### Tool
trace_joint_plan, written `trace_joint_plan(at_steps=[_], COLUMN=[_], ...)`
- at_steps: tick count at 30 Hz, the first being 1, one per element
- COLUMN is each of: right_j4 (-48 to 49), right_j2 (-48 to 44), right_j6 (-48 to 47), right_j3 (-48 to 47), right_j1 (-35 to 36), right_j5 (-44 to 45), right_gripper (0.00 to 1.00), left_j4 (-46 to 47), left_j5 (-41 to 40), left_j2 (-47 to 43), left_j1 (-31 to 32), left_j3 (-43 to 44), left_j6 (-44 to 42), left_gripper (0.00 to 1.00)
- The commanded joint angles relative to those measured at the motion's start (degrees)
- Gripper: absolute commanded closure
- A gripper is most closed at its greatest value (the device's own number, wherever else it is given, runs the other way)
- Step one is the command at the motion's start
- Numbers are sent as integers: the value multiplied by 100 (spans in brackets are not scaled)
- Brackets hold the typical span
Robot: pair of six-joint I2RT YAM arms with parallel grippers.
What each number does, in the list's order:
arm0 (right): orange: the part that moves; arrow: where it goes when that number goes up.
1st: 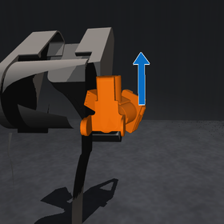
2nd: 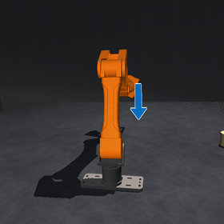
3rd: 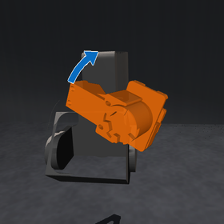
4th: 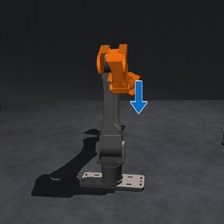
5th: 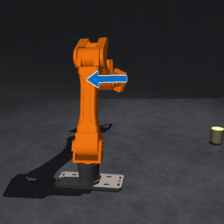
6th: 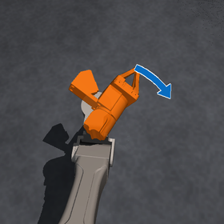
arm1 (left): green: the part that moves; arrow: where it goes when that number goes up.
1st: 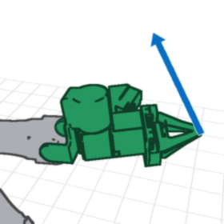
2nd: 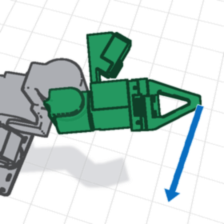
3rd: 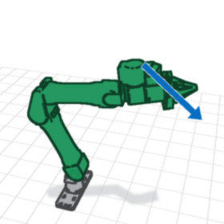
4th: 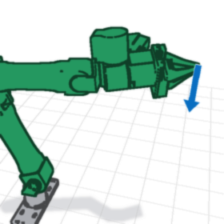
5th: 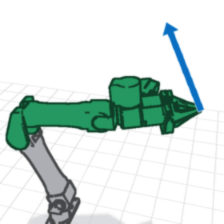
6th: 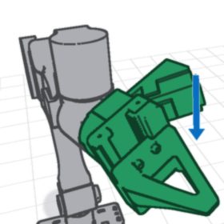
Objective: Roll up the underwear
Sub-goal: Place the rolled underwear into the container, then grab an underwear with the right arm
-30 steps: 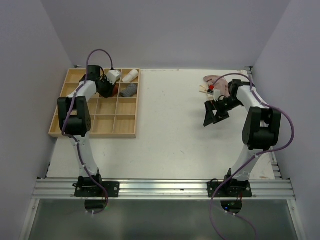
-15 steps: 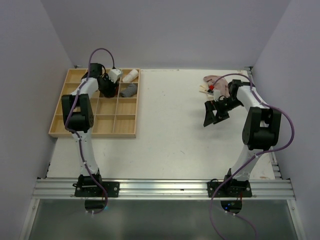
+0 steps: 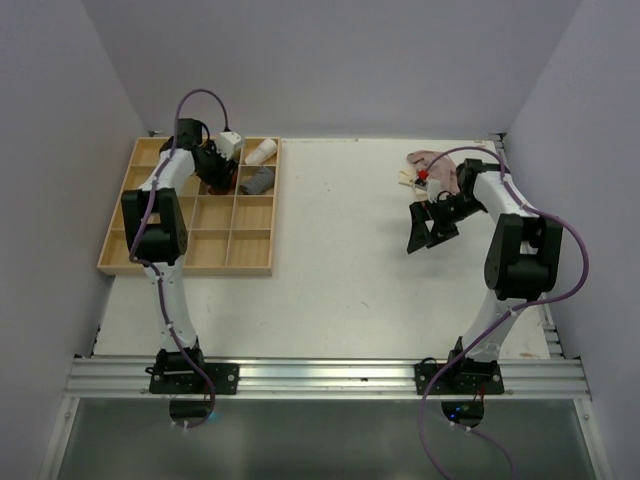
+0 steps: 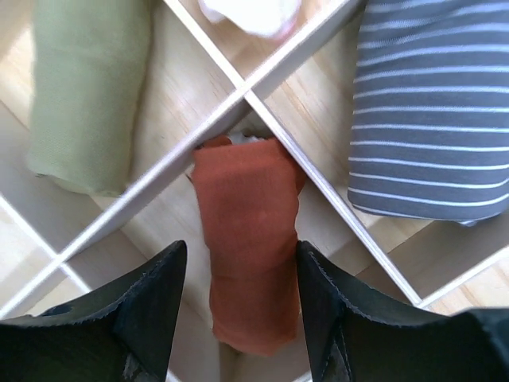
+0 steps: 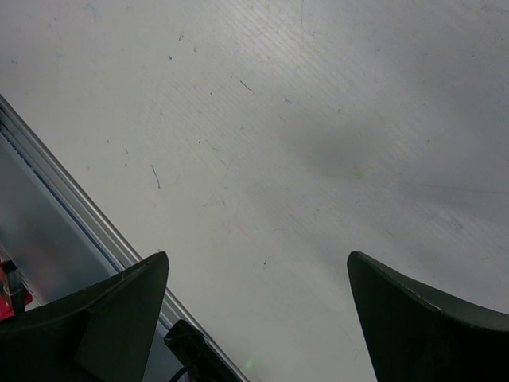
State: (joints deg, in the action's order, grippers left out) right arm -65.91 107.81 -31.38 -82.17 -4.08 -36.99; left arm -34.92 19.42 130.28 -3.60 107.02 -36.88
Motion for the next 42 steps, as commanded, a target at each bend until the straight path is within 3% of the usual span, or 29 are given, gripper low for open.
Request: trace_joint_plan(at_steps=[1,7,11,13,18,21,26,32,36,42], right_j4=[-19,-10,69,174,1271,1475,1914,2371,3047,3330], right_j2=[-93,-120,-190,-251,-979,-1165,-1797,-2212,-1782,-87], right_j6=[-70,-106,-132,-106,236,430,360,307,666,1150], right_j3=[-238,-396,-633,-834,-730,-792,-11,1027,1099,-78], right_j1=[21,21,21,12,-5,-5,21,47,47,38], right_j5=[-142,-159,-19,182,613,790,334,622,1439,2143], right_gripper=[1,1,1,1,1,1,1,1,1,1], left_j4=[-243,-121,-278,-507,-350,-402,-156,415,616,574], left_j5=[255,282,483,450,-736,-240,553,1081,898,212], left_j2=[-468,-863,-1180,-1285,-1750,-2005,-2252,-2323,-2252,-2112], left_j1=[8,-1,69,209,1404,1940,2459,2539,2539,2487], left_j3=[503,592,915,1179,979,689,-249,-1218,-1324,-938], left_j6=[-91,-108,-91,-39,425,742,1402,2308,2466,2616], left_gripper=[39,32,0,0,0,0,0,0,0,0])
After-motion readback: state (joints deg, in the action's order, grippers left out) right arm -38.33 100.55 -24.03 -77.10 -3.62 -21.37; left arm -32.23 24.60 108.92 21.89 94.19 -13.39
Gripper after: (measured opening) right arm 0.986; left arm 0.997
